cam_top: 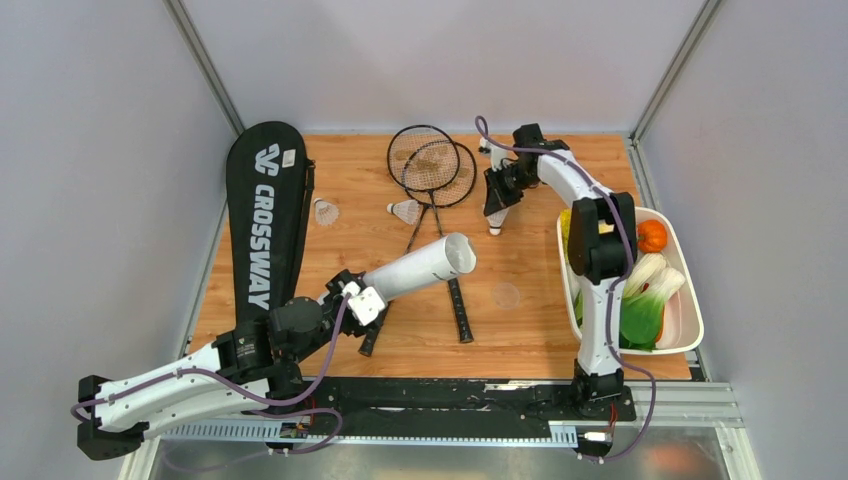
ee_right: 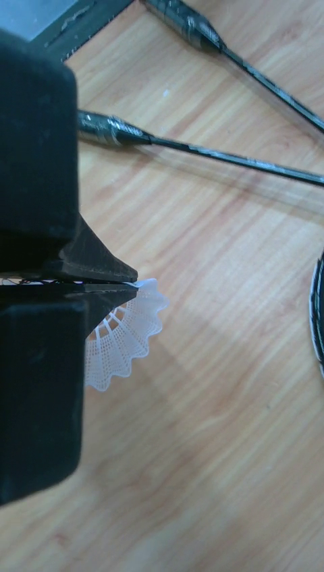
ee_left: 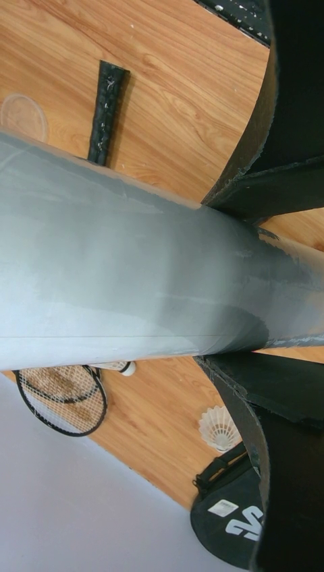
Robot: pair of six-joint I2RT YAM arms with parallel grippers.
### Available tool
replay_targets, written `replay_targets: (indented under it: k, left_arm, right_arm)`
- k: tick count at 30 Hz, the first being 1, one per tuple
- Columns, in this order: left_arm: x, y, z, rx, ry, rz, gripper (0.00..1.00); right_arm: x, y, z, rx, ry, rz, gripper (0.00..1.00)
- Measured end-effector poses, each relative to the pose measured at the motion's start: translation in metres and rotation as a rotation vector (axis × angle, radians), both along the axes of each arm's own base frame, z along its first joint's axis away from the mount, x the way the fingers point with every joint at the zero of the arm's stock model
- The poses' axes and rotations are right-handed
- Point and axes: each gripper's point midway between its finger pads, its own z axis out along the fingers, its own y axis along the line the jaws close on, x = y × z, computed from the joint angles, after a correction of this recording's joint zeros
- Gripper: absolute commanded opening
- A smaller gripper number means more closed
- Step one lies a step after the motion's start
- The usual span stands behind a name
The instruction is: Pack up the badminton gear
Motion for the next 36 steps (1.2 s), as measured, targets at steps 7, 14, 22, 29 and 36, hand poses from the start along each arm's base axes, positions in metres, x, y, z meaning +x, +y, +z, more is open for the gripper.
replay_targets:
  k: [7,14,22,29,36]
  left_arm:
    - [0.001,0.001,0.0,-0.002,-0.001,0.012,0.53]
    - [0.004,0.003,-0.001,0.005,-0.002,0.032,0.53]
    - [0.005,0.001,-0.009,0.036,0.016,0.039,0.54]
    - [0.005,0.0,-0.011,0.042,0.022,0.039,0.54]
    - [0.005,0.0,-0.012,0.043,0.024,0.04,0.54]
  right_arm:
    - [-0.024,0.0,0.075,0.074,-0.104,-0.084,0.0]
    - [-0.049,0.009,0.176,0.248,-0.319,-0.171,0.0]
    - [-0.152,0.028,0.248,0.517,-0.547,-0.166,0.0]
    - [-0.245,0.015,0.357,0.802,-0.942,-0.103,0.0]
    - [-0.278,0.015,0.387,0.95,-1.018,-0.033,0.0]
